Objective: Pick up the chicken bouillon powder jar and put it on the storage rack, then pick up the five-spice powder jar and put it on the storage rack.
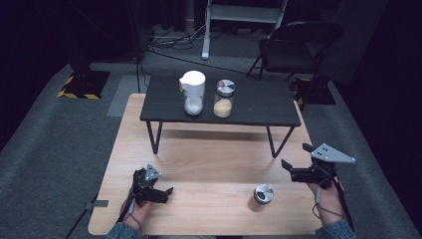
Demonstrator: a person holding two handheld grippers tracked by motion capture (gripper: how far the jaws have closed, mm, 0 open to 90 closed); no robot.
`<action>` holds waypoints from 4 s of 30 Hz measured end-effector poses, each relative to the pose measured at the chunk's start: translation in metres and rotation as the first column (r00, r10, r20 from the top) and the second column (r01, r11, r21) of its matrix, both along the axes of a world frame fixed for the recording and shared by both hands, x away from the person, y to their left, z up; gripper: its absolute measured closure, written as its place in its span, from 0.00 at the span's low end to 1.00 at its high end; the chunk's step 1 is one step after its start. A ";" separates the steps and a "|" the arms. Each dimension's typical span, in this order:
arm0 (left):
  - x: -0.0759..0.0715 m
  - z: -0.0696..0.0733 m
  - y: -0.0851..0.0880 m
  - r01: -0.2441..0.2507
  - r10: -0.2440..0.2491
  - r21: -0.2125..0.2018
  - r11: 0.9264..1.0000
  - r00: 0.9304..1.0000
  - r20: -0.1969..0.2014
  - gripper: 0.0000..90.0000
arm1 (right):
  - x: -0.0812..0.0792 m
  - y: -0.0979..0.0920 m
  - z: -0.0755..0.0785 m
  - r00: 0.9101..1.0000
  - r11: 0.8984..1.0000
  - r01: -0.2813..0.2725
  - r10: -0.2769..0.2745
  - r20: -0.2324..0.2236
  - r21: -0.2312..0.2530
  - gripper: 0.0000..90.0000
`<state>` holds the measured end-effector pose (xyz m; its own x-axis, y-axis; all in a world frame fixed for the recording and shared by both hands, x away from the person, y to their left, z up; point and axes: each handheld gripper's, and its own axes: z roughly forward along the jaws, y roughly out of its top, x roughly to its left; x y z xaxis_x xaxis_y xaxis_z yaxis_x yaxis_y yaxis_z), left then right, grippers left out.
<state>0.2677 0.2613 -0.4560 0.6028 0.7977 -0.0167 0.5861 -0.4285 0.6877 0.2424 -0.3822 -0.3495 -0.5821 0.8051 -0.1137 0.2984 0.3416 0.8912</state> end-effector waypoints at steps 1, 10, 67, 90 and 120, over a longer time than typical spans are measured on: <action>0.000 0.000 0.000 0.000 0.000 0.000 1.000 1.000 0.000 0.01 | -0.001 -0.001 -0.005 1.000 1.000 -0.001 0.001 -0.004 -0.001 0.03; 0.000 0.000 0.000 -0.001 0.001 0.000 1.000 1.000 0.000 0.01 | -0.004 -0.005 -0.038 0.998 1.000 0.013 -0.015 -0.065 -0.022 0.02; -0.001 0.000 -0.001 -0.007 0.007 0.001 1.000 1.000 -0.001 0.00 | -0.001 -0.038 -0.106 0.956 0.997 -0.021 -0.001 -0.294 -0.072 0.01; -0.002 0.000 -0.002 -0.011 0.011 0.002 1.000 1.000 0.000 0.00 | -0.073 -0.058 -0.098 0.982 0.992 -0.120 0.124 -0.145 0.031 0.01; -0.003 0.001 -0.004 -0.007 0.007 0.005 1.000 1.000 0.000 0.00 | -0.049 -0.029 -0.100 0.957 0.963 -0.259 0.266 -0.113 0.069 0.00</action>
